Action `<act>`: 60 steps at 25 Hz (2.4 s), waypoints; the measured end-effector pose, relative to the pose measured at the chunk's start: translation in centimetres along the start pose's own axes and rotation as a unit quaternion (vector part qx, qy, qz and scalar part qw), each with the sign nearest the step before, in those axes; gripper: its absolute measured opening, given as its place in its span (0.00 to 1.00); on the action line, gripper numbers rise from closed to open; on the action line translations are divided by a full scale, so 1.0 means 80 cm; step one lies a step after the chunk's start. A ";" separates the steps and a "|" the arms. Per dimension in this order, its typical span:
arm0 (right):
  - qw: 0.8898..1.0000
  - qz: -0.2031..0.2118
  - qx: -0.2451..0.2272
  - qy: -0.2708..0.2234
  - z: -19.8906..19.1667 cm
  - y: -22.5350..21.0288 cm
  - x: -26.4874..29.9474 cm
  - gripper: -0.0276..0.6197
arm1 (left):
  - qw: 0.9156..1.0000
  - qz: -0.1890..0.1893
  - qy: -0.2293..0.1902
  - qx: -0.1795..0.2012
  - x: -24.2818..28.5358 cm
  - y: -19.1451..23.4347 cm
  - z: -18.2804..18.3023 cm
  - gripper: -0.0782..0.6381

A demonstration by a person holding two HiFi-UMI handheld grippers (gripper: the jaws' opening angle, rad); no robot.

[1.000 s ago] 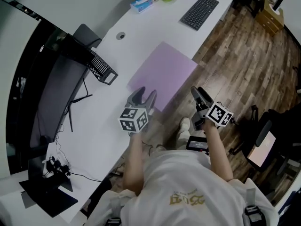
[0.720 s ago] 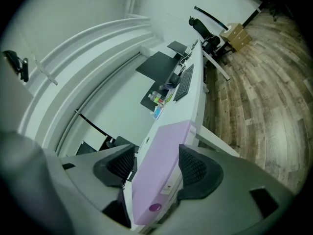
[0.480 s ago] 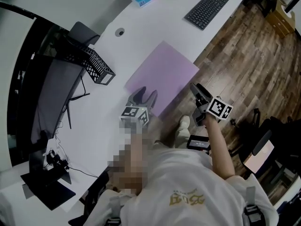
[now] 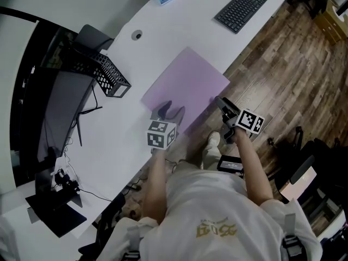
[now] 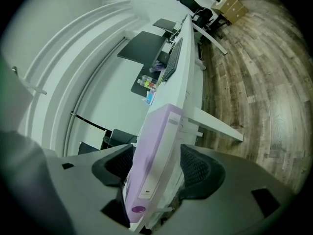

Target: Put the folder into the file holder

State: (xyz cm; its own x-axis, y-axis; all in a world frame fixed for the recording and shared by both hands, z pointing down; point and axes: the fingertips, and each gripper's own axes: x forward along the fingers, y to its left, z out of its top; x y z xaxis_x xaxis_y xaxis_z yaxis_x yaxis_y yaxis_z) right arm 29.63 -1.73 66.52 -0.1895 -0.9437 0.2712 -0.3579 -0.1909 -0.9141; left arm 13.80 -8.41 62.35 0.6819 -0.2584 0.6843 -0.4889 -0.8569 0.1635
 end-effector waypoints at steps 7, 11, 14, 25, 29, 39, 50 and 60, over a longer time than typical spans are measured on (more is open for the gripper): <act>1.000 0.007 0.012 0.023 -0.008 -0.009 0.022 0.50 | 1.000 0.002 0.026 0.017 0.014 0.000 -0.008 0.45; 0.999 0.012 0.033 0.026 -0.012 -0.014 0.032 0.50 | 0.999 -0.006 0.031 0.016 0.023 -0.003 -0.005 0.46; 0.999 0.015 0.042 0.025 -0.012 -0.017 0.039 0.50 | 0.999 -0.009 0.041 0.019 0.032 -0.003 -0.005 0.46; 0.998 0.041 0.037 0.042 -0.018 -0.009 0.067 0.45 | 0.997 -0.015 0.067 0.035 0.051 -0.013 -0.016 0.45; 0.996 0.059 0.052 0.035 -0.019 -0.010 0.071 0.41 | 0.997 -0.015 0.066 0.035 0.052 -0.012 -0.018 0.44; 0.994 0.067 0.080 0.028 -0.017 -0.010 0.081 0.38 | 0.997 -0.014 0.066 0.039 0.053 -0.009 -0.020 0.42; 0.994 0.075 0.079 -0.005 -0.007 0.001 0.060 0.34 | 0.997 -0.016 0.061 0.044 0.048 -0.018 -0.014 0.40; 0.994 0.104 0.016 -0.014 0.010 0.055 0.051 0.32 | 0.998 -0.012 0.038 0.042 0.029 -0.019 0.004 0.41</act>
State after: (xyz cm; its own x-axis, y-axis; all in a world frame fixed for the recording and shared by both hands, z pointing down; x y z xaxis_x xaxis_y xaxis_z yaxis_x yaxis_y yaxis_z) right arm 28.02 -6.65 63.33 -0.2305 -0.9707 0.0678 -0.2850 0.0008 -0.9585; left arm 16.31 -7.85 63.41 0.6484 -0.2062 0.7329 -0.4239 -0.8974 0.1225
